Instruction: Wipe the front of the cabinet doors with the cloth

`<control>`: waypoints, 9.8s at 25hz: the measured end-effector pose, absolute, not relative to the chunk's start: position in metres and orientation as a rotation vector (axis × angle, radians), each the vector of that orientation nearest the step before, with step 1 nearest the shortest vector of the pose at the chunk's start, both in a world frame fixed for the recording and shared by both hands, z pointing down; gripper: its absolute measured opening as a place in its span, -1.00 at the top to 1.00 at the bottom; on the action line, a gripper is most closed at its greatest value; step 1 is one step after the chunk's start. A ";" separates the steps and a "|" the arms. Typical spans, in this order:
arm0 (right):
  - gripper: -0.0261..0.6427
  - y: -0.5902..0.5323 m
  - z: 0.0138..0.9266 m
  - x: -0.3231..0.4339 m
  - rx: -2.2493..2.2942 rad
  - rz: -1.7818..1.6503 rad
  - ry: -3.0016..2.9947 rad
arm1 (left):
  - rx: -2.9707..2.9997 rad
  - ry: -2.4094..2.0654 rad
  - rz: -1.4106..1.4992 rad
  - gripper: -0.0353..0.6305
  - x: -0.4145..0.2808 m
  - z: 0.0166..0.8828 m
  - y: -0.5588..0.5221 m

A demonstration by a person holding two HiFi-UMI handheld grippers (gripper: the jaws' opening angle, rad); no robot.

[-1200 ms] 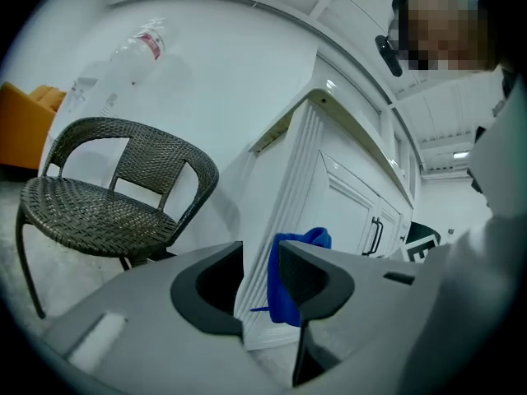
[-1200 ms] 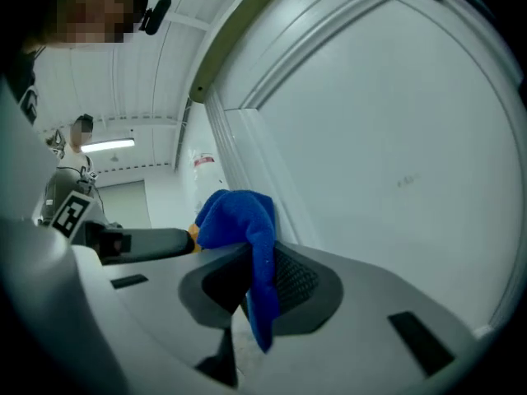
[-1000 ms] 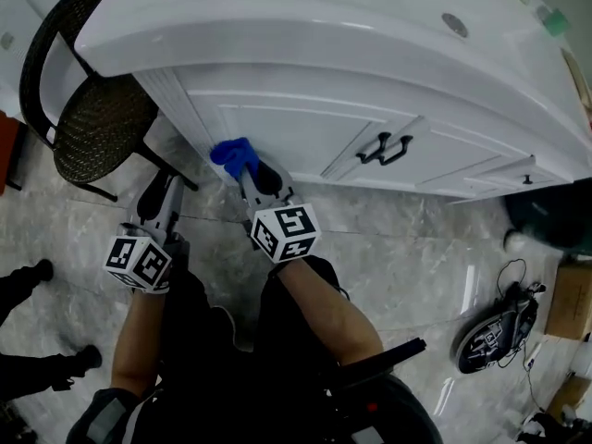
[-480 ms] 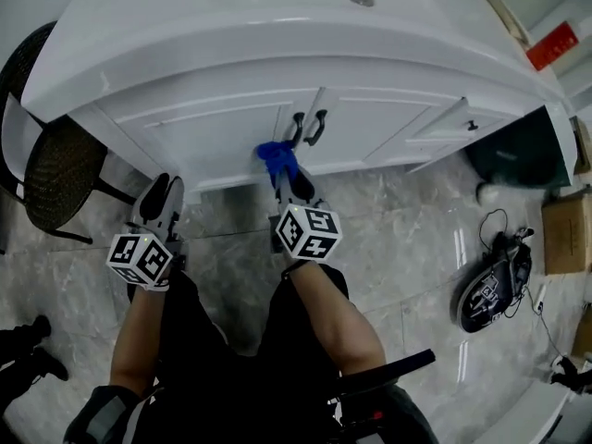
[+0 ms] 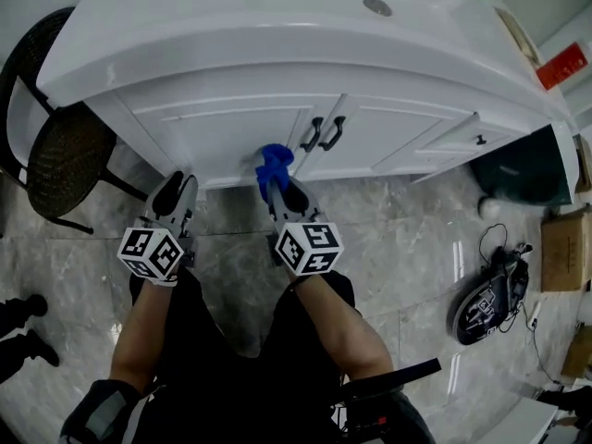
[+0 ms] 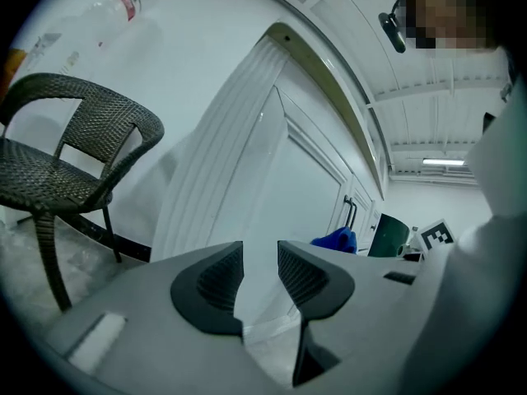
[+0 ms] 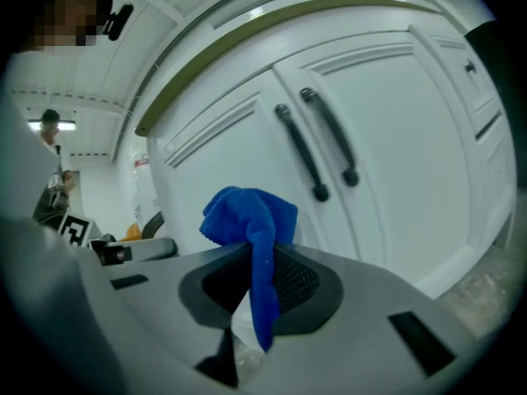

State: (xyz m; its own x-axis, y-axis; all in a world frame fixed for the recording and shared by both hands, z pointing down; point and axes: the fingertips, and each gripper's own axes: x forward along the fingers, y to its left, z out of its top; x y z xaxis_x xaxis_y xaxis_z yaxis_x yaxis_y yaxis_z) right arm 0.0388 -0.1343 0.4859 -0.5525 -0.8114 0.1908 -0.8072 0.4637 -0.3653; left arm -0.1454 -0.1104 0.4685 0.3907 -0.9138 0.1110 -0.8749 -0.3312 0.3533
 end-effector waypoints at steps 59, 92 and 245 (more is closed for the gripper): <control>0.75 -0.093 0.616 -0.164 -0.763 -1.133 3.258 | 2.092 -1.824 -0.059 0.50 -0.264 0.498 -0.049; 0.75 -0.119 0.641 -0.039 -1.059 -1.598 2.927 | 2.196 -1.610 -0.122 0.50 -0.193 0.507 -0.096; 0.75 -0.165 0.377 0.347 -1.691 -0.279 2.193 | 2.608 -1.578 0.319 0.50 -0.070 0.500 -0.126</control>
